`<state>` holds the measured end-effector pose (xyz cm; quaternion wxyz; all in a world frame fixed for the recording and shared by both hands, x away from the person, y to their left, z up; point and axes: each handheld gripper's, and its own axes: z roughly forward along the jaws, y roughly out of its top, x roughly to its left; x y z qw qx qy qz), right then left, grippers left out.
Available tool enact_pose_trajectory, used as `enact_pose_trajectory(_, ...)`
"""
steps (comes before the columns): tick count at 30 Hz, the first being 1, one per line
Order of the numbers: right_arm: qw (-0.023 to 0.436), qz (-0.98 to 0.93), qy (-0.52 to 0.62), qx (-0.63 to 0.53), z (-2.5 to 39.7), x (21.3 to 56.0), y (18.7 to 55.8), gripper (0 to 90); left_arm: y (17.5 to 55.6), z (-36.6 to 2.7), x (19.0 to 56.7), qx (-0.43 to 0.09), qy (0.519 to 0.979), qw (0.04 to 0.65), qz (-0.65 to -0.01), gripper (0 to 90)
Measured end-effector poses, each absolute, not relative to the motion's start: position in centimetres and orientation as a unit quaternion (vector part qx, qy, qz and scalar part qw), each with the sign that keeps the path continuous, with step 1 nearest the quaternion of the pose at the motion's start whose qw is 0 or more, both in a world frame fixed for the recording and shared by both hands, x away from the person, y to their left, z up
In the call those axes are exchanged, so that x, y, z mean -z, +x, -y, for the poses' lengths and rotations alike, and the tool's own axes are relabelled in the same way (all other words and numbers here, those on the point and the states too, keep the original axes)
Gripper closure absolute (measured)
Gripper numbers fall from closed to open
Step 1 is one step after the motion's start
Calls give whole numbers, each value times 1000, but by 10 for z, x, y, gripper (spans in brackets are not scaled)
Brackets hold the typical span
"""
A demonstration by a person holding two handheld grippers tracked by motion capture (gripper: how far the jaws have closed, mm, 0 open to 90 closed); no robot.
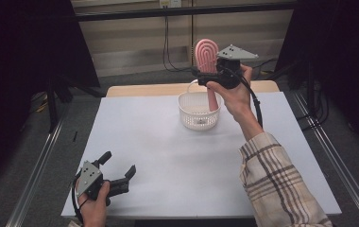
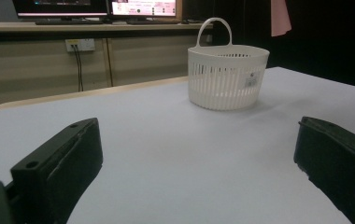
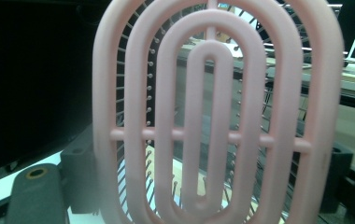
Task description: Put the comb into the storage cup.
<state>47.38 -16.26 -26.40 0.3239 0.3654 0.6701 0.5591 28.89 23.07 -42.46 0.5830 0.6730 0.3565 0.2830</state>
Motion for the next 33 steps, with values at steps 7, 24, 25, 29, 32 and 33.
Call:
enact_pose_trajectory(7,327,-665,366,-563,162,266,481,193,289,-231,424,-286,671,584,-356,14)
enact_pose_trajectory(24,329,-654,380,-566,167,273,499,193,288,-231,423,-287,666,591,-352,14)
enact_pose_trajectory(25,328,-653,381,-566,167,275,501,193,288,-231,423,-288,665,592,-352,14)
enact_pose_trajectory(29,330,-651,385,-565,166,279,505,193,288,-230,423,-288,665,593,-352,14)
enact_pose_trajectory(32,334,-655,384,-559,165,280,505,193,288,-230,423,-287,665,593,-353,13)
enact_pose_trajectory(33,330,-654,388,-560,165,282,507,193,288,-230,424,-287,665,592,-354,13)
